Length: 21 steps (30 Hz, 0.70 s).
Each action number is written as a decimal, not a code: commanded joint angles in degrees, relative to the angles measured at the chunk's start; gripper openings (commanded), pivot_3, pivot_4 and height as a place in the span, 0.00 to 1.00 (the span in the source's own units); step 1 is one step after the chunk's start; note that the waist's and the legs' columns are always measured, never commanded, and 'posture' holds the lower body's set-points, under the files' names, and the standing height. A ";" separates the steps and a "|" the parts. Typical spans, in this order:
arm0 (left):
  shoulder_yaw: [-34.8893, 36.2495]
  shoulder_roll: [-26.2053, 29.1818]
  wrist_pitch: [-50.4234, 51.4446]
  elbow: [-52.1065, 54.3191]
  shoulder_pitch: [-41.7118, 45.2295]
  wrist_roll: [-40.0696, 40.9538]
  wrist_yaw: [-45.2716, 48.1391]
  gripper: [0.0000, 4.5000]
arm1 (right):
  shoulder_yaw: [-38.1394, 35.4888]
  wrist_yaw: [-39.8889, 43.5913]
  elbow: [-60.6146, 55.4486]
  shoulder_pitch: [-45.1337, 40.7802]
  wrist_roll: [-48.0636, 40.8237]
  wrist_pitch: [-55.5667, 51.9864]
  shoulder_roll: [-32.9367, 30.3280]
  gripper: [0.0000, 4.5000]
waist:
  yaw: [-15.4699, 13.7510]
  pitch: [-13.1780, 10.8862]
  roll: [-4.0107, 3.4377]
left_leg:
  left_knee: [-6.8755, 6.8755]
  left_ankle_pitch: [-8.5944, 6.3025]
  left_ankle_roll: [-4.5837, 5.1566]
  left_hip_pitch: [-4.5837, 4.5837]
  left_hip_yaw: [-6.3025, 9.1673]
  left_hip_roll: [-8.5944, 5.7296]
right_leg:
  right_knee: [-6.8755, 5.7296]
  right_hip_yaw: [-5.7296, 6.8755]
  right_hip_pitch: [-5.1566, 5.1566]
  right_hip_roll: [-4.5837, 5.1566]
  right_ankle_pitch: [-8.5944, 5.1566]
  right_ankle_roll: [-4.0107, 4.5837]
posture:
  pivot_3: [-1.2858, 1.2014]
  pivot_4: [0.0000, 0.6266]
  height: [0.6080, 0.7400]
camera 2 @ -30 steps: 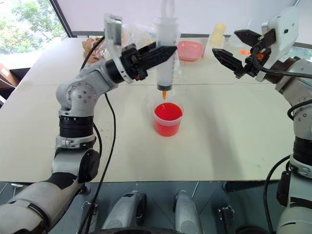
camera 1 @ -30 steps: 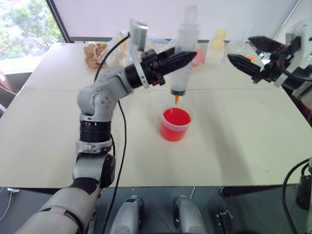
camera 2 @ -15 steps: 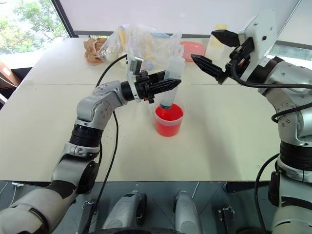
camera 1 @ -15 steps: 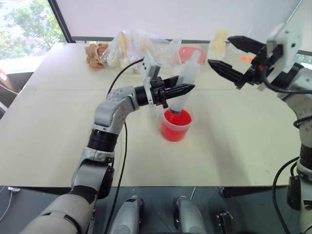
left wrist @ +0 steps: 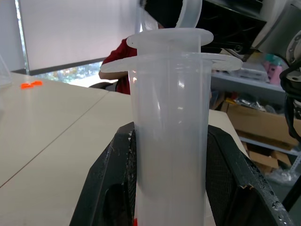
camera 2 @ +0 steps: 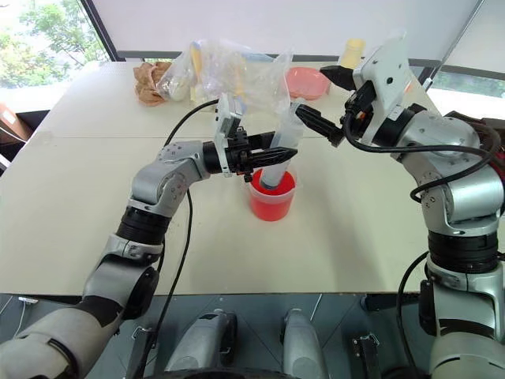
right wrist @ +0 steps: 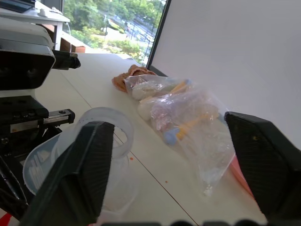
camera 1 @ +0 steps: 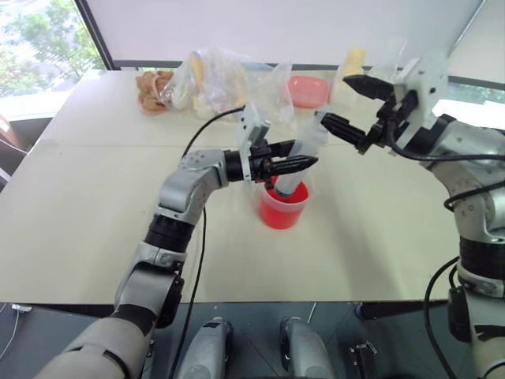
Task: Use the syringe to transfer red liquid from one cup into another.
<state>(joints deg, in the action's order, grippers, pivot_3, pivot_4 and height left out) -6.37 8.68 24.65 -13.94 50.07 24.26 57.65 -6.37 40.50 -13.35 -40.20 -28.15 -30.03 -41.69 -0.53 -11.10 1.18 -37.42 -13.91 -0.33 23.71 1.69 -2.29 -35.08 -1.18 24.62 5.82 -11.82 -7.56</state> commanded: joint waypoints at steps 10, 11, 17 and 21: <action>-0.73 -1.18 -2.56 0.08 -0.69 -0.44 -0.53 0.30 | -1.85 0.40 0.65 -3.05 1.26 2.14 -0.79 0.01 | 0.01 0.00 0.00 | 0.00 0.00 0.00 0.00 0.02 0.00 | 0.00 0.01 0.00 0.00 0.00 0.00 | 0.52 0.24 0.98; -0.85 -1.28 -2.76 -0.03 -0.90 -0.54 -0.58 0.30 | -2.43 -0.45 1.68 -3.99 2.00 2.92 -0.88 0.01 | 0.03 0.00 0.00 | 0.00 0.00 0.00 0.00 0.03 0.00 | 0.00 0.01 0.00 0.00 0.00 0.00 | 0.52 0.24 0.98; -1.98 -1.68 -3.32 -0.05 -2.22 -0.81 -0.74 0.30 | -4.81 -4.96 7.71 -8.75 5.17 8.10 -0.51 0.01 | 0.02 0.00 0.00 | 0.01 0.00 0.00 -0.01 0.02 -0.01 | 0.00 0.01 0.00 0.00 0.00 0.00 | 0.52 0.24 0.98; -2.63 -1.68 -3.53 1.49 -3.84 -0.53 -0.75 0.30 | -5.00 -5.18 9.55 -9.33 5.89 10.14 -0.68 0.01 | 0.03 0.00 0.00 | 0.00 0.00 0.00 -0.01 0.01 -0.03 | 0.00 0.01 0.00 0.00 0.00 0.00 | 0.52 0.24 0.98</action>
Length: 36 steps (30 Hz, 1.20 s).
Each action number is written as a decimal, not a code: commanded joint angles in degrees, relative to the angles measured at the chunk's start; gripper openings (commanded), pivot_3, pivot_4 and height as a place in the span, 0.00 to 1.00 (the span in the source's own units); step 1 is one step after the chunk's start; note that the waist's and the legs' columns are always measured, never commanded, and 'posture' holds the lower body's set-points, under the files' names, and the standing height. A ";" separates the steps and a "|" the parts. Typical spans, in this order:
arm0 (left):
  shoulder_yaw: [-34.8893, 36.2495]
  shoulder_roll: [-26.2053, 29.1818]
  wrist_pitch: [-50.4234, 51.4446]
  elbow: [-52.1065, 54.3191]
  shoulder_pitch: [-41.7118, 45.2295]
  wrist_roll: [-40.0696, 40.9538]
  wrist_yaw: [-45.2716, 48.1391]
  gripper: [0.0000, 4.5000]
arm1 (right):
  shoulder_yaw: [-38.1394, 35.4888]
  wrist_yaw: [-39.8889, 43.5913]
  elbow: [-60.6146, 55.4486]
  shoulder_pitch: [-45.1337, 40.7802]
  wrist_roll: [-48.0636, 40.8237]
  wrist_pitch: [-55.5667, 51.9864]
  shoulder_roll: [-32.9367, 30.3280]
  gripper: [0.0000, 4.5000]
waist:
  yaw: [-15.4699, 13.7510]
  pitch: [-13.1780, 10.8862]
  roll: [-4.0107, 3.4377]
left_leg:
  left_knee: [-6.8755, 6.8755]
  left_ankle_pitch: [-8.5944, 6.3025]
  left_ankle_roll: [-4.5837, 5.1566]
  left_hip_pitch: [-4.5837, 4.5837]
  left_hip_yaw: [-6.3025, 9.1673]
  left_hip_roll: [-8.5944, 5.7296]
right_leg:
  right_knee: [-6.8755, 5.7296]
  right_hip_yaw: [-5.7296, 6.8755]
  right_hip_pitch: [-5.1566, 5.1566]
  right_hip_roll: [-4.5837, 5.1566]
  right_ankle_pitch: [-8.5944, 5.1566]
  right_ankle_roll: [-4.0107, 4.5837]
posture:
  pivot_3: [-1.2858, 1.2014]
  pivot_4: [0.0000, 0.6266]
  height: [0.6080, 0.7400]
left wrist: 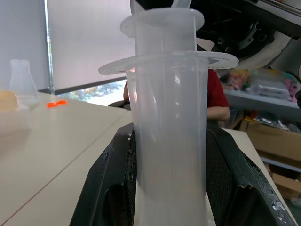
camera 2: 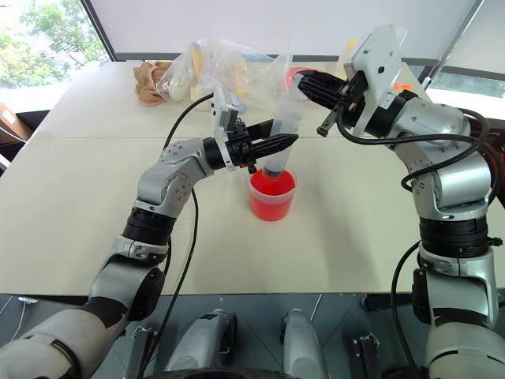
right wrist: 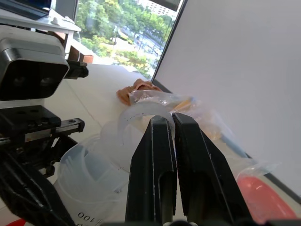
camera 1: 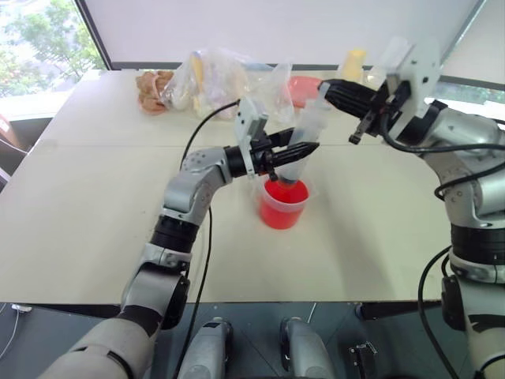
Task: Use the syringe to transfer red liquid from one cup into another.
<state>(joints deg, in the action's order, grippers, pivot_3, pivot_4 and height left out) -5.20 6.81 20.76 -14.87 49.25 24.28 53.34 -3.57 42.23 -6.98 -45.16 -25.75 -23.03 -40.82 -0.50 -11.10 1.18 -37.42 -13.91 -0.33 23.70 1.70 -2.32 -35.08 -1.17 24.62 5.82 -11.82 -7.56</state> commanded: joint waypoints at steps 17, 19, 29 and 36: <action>-0.50 -0.65 1.62 2.48 -0.16 1.30 1.35 0.30 | -8.48 -3.61 -1.71 1.77 0.20 -1.48 -3.39 0.69 | -0.16 0.00 0.00 | -0.01 0.00 0.00 0.01 0.00 0.00 | 0.02 0.00 -0.04 0.00 0.00 0.00 | 0.52 0.24 0.98; 0.37 -0.25 2.84 3.57 0.16 2.24 1.21 0.30 | -12.55 -2.65 -4.68 5.04 -3.99 -5.55 -4.59 0.81 | -0.17 0.00 0.00 | 0.00 0.00 0.00 0.01 0.00 0.01 | 0.02 0.01 -0.03 0.01 0.00 0.00 | 0.52 0.24 0.98; 3.27 0.72 4.80 3.86 2.11 3.94 -0.71 0.30 | -27.98 -0.41 -18.99 28.60 -21.62 -23.97 -10.11 0.81 | -0.04 0.00 0.00 | 0.02 -0.03 0.05 -0.19 0.09 0.09 | 0.04 -0.04 -0.19 0.02 -0.01 0.01 | 0.52 0.24 0.98; 6.64 -0.20 3.89 3.13 7.41 6.27 -2.53 0.30 | -25.06 -2.28 -19.02 28.51 -20.49 -22.54 -9.61 0.81 | -0.11 -0.01 0.01 | -0.02 -0.03 0.05 -0.21 0.04 0.09 | 0.04 -0.06 -0.19 -0.01 -0.01 0.01 | 0.52 0.24 0.98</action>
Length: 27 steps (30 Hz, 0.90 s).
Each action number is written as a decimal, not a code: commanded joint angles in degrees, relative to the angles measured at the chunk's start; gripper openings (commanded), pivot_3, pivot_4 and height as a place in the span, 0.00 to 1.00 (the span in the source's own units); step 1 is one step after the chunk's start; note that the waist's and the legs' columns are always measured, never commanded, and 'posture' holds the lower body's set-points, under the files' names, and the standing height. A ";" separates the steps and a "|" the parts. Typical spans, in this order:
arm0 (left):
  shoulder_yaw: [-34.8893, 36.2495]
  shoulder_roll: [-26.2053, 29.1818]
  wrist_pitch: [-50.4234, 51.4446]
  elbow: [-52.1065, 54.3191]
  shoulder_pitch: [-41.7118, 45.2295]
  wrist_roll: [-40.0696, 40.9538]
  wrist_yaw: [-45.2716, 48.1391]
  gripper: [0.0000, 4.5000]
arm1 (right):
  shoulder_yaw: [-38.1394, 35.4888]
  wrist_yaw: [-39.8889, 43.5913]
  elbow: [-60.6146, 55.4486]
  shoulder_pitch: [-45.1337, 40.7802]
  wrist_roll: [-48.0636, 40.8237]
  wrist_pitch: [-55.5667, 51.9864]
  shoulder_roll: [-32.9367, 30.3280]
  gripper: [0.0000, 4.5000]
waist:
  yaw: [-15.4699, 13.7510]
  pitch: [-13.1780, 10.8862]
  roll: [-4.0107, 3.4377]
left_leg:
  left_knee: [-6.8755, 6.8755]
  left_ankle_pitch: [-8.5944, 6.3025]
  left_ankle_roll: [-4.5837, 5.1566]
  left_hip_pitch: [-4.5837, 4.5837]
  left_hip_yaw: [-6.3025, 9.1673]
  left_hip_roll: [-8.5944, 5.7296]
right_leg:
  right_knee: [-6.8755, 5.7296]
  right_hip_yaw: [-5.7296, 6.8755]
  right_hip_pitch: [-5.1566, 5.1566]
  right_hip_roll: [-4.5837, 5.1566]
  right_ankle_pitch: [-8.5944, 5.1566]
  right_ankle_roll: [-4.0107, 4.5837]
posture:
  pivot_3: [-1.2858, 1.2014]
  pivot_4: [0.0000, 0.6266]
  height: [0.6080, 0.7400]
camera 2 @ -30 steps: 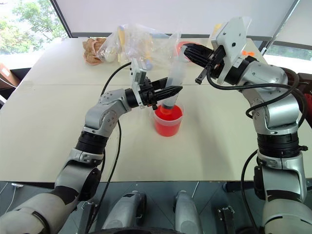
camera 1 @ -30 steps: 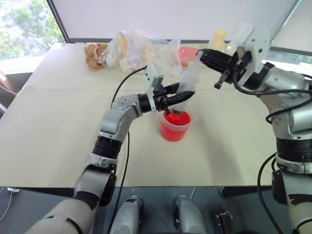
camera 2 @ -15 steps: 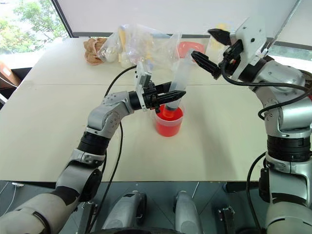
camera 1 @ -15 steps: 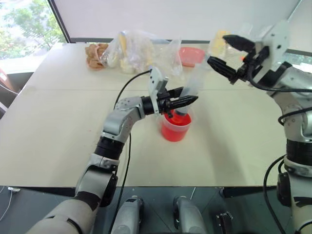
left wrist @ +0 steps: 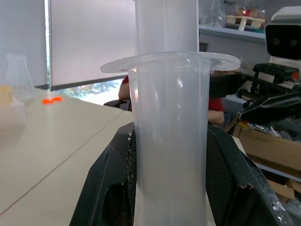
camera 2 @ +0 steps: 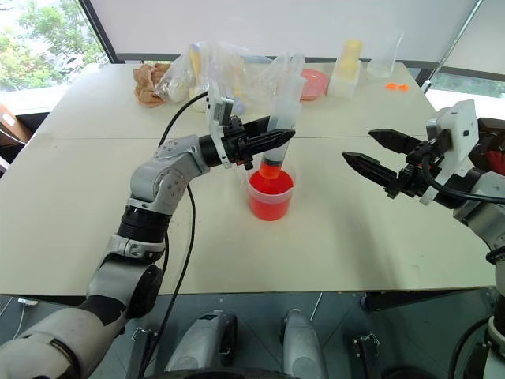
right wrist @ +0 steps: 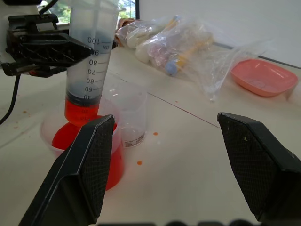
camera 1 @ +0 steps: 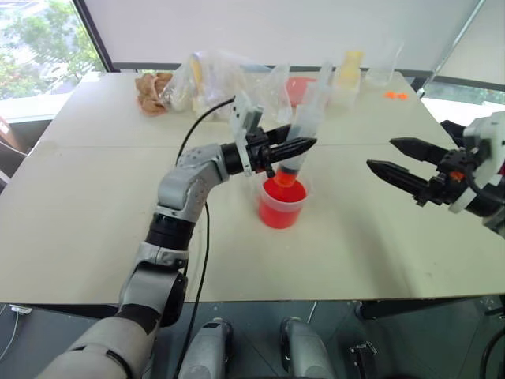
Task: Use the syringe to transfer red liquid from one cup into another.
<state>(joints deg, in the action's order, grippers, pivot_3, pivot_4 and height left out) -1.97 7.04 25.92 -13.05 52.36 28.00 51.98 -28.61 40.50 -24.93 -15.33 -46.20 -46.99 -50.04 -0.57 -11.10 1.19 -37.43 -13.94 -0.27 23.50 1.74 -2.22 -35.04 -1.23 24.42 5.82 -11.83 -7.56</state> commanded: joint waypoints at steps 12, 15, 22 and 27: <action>8.33 0.37 -22.76 -24.17 19.15 -4.46 -3.79 0.30 | 3.51 -2.36 1.34 -5.57 2.86 6.15 0.65 0.81 | -0.12 -0.01 0.01 | -0.03 0.00 0.00 0.03 -0.10 -0.13 | 0.03 0.02 -0.03 -0.02 0.00 -0.01 | 0.52 0.24 0.98; 8.56 -0.84 -28.28 -34.18 20.70 -6.31 -3.41 0.30 | 7.05 -3.50 3.53 -10.31 6.86 9.96 1.31 0.81 | -0.06 -0.01 0.01 | -0.02 0.00 0.00 0.03 -0.11 -0.13 | 0.03 0.03 -0.03 -0.03 0.00 -0.01 | 0.52 0.24 0.98; 8.79 -2.47 -33.12 -42.82 20.88 -8.14 -0.03 0.30 | 21.20 -7.33 16.65 -31.19 25.65 24.72 3.79 0.81 | 0.28 -0.03 0.02 | 0.03 0.00 0.00 0.06 -0.15 -0.13 | 0.00 0.05 0.06 -0.06 0.00 -0.02 | 0.52 0.24 0.98; 8.55 -2.66 -33.03 -41.58 19.77 -8.37 2.11 0.30 | 26.21 -8.35 28.41 -39.50 33.63 33.12 8.46 0.81 | 0.21 -0.03 0.02 | 0.10 0.00 -0.01 0.06 -0.15 -0.14 | 0.00 0.05 0.08 -0.07 0.00 -0.02 | 0.52 0.24 0.98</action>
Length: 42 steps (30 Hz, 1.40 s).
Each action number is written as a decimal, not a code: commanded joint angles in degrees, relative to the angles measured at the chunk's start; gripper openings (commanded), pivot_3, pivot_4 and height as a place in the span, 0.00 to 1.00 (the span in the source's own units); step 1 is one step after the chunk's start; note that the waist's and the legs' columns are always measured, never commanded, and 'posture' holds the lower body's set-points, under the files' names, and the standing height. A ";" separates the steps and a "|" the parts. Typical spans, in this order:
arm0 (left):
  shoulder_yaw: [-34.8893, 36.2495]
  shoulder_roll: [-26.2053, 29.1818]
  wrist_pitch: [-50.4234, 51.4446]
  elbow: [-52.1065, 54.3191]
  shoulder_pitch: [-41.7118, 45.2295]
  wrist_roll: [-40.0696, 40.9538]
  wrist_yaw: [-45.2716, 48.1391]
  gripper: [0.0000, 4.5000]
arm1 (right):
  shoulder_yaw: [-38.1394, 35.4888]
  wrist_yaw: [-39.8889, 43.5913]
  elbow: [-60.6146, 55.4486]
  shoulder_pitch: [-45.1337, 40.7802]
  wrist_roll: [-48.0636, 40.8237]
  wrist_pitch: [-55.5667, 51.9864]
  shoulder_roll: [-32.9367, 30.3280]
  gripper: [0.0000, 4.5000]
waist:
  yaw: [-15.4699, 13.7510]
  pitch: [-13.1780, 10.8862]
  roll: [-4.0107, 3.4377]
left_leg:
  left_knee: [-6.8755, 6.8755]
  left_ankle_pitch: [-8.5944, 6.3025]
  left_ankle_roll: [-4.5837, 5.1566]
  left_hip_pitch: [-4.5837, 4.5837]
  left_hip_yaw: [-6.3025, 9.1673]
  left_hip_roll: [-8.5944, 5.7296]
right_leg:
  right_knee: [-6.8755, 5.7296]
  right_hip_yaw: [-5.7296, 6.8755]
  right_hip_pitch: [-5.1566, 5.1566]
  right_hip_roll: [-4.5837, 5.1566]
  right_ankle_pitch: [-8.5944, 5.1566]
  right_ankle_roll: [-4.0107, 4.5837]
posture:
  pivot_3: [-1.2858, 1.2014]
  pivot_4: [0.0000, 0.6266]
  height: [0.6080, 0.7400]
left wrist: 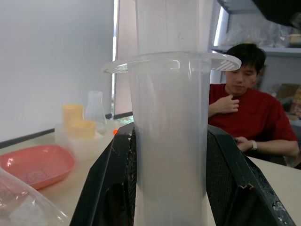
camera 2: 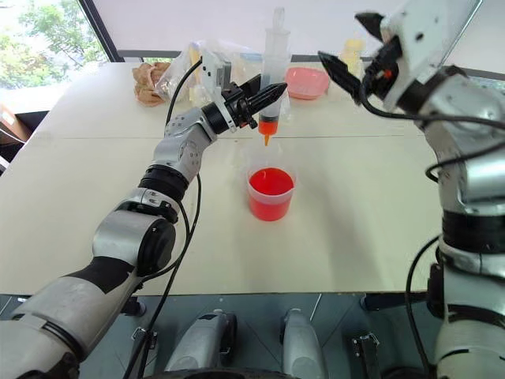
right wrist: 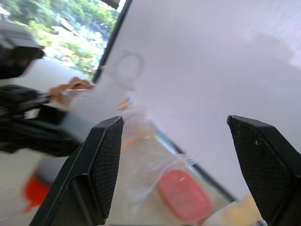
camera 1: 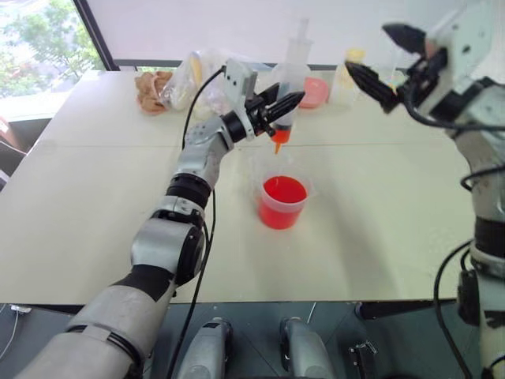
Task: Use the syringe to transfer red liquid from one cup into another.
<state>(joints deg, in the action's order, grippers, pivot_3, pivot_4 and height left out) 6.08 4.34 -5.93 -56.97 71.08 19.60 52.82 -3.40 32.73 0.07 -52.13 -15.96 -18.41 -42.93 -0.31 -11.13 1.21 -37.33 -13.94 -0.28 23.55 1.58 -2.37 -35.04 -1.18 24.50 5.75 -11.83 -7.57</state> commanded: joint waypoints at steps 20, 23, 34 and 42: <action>-1.27 0.19 -2.27 3.10 -3.20 -3.25 3.17 0.30 | 2.09 5.37 13.40 -8.06 6.43 14.79 8.53 0.81 | 1.14 0.00 -0.01 | 0.06 0.00 0.00 0.01 0.09 0.00 | -0.03 0.03 0.02 -0.05 0.00 0.00 | 0.52 0.24 0.98; -1.40 0.20 -2.50 2.80 -3.05 -3.34 3.48 0.30 | 1.66 6.48 10.81 -7.01 5.58 13.20 8.67 0.81 | 1.11 0.00 -0.01 | 0.07 0.00 0.00 0.01 0.09 0.01 | -0.04 0.02 0.04 -0.06 0.00 0.00 | 0.52 0.24 0.98; -3.56 1.38 -4.14 3.21 -3.63 -5.67 6.81 0.30 | 1.64 6.89 10.94 -6.80 5.92 13.16 10.40 0.81 | 1.14 0.00 -0.02 | 0.06 0.00 0.00 0.01 0.08 0.01 | -0.04 0.02 0.04 -0.07 0.00 0.00 | 0.52 0.24 0.98; -3.62 1.75 -5.02 2.59 -3.60 -6.47 7.27 0.30 | 1.88 8.89 12.48 -6.73 5.73 15.74 12.16 0.17 | 1.10 0.00 -0.02 | 0.06 0.00 0.00 0.01 0.08 0.01 | -0.04 0.02 0.04 -0.07 0.00 0.00 | 0.52 0.24 0.98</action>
<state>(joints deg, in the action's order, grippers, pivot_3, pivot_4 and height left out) 3.09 6.14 -10.58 -55.36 66.25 13.88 59.59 -0.07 41.85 13.93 -57.38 -9.26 -4.62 -30.74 0.79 -11.13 1.19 -37.27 -13.93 -0.29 23.56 1.66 -2.35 -35.09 -1.15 24.53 5.68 -11.82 -7.57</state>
